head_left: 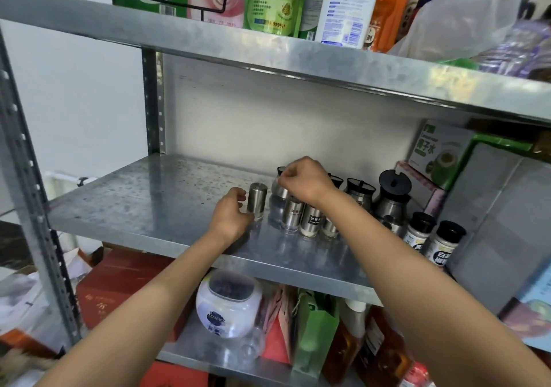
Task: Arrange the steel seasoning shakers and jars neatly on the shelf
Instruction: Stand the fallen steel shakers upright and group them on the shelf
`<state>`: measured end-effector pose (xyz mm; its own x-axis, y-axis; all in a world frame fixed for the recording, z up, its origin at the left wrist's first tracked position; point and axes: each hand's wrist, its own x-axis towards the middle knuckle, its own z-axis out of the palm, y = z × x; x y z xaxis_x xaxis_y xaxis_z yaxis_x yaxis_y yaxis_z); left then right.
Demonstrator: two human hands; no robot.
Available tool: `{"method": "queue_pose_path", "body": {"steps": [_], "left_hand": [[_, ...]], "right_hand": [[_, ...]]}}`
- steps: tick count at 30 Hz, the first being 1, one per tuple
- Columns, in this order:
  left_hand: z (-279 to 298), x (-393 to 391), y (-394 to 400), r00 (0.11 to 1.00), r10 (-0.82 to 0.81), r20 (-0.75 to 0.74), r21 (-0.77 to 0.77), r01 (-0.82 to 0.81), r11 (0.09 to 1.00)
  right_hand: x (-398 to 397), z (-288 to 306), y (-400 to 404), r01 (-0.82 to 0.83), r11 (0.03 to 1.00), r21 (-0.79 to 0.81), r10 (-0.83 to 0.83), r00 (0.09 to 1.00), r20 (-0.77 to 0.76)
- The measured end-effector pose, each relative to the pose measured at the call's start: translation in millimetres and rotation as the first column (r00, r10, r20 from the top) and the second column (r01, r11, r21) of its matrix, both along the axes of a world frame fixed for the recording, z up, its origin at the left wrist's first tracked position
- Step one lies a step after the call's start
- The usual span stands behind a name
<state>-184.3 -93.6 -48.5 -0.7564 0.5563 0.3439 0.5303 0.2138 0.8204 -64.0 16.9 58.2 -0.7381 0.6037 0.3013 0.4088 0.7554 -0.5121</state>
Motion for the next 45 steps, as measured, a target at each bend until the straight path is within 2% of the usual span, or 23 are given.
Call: {"method": "queue_pose_path", "body": {"steps": [4,8,15,25,32,35,37,39,42,45], "left_hand": [[-2.4,-10.0,-19.4,0.98,0.054,-0.192,0.045,-0.046,0.998],[-9.0,-13.2,-28.4,0.958,0.033,-0.286,0.017,-0.029,0.999],[-12.0,-13.5,-31.5,0.957,0.116,-0.267,0.05,-0.107,0.993],[-14.0,-10.0,-34.6,0.935,0.15,-0.32,0.061,-0.137,0.989],[-12.0,-8.5,-36.1,0.937,0.121,-0.327,0.034,-0.116,0.993],[-12.4,-7.1,-36.3,0.935,0.092,-0.342,0.016,-0.092,0.996],[-12.2,-6.2,-37.3,0.932,0.085,-0.354,0.021,-0.083,0.996],[-11.9,-5.9,-37.8,0.931,0.088,-0.355,0.024,-0.085,0.996],[-12.4,-5.2,-38.0,0.929,0.092,-0.358,0.015,-0.093,0.996],[-13.2,-4.6,-37.6,0.926,0.087,-0.368,-0.001,-0.094,0.996]], "right_hand": [[-21.3,-4.3,-8.5,0.012,0.996,0.09,-0.018,0.998,0.062],[-40.6,-11.1,-17.7,0.045,0.986,0.159,-0.064,0.991,0.117],[-54.4,-11.1,-21.6,0.12,0.982,0.148,-0.15,0.966,0.21],[-58.8,-0.1,-21.3,0.003,1.0,-0.029,0.008,0.939,0.344],[-55.0,1.7,-31.6,-0.002,0.997,-0.082,0.028,0.948,0.316],[-57.6,0.6,-32.6,0.028,0.999,0.045,-0.037,0.976,0.215],[-58.0,0.0,-35.9,0.068,0.977,0.203,-0.115,0.965,0.234],[-57.2,-1.3,-38.7,0.079,0.958,0.277,-0.158,0.947,0.278],[-57.0,-3.8,-38.2,0.068,0.962,0.263,-0.152,0.937,0.314],[-55.8,-2.0,-36.3,0.045,0.986,0.163,-0.098,0.938,0.333]]}}
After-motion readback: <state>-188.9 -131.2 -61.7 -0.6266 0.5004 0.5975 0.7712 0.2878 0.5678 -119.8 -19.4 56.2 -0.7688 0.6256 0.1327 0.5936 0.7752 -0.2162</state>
